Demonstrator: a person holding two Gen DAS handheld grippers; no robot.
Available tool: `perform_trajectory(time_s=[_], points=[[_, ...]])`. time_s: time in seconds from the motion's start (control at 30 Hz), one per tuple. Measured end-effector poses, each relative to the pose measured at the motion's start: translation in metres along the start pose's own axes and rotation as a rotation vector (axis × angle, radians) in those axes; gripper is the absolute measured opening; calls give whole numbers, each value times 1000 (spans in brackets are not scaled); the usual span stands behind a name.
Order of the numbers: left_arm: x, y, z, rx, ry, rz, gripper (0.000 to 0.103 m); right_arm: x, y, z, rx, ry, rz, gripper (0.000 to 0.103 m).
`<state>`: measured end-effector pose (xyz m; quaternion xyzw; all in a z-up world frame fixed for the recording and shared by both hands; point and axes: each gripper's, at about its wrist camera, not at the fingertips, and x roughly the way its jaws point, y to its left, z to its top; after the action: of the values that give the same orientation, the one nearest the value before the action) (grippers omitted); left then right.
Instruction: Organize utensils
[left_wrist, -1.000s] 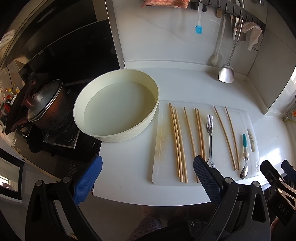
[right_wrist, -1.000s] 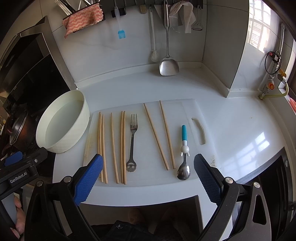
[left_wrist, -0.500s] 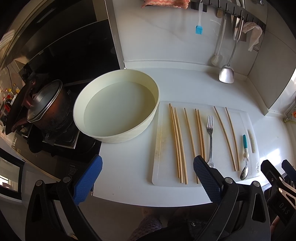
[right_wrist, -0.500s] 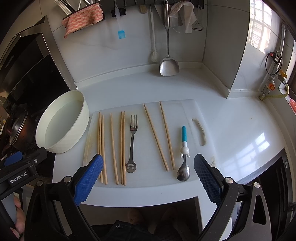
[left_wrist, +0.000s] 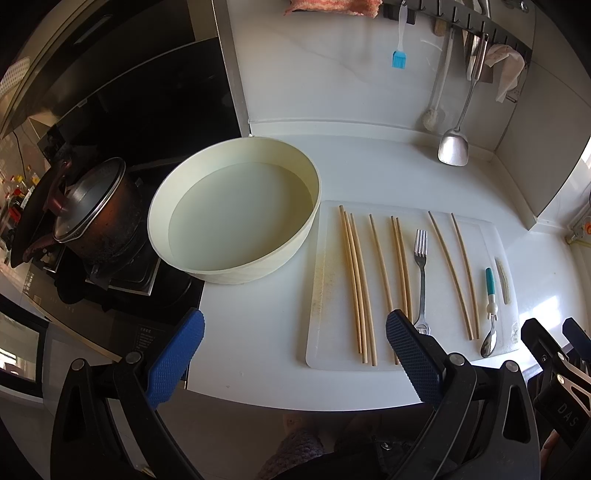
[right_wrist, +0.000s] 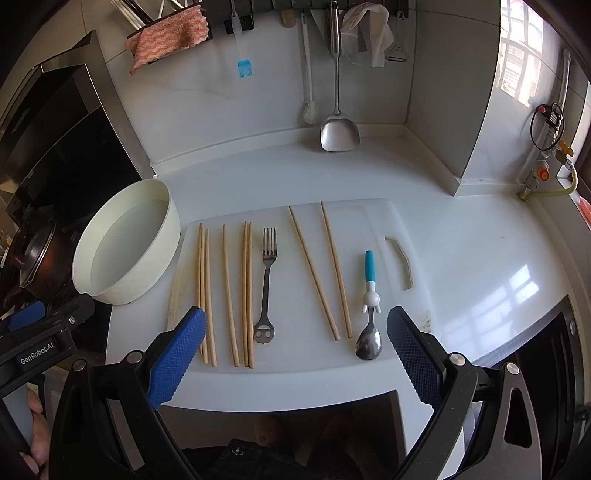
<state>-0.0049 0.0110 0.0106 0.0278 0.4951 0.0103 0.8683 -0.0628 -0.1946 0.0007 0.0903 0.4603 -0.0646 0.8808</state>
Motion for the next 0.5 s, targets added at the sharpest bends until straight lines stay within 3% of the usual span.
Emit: perform_trajectory(time_s=[0.27,0.5], points=[[5,3,-3,-2,4,-45,97,1,-4,-4,31,-12,23,94],[25,8,-11,-2,-17,-69,97,5,-19,-23,111,-76,68,94]])
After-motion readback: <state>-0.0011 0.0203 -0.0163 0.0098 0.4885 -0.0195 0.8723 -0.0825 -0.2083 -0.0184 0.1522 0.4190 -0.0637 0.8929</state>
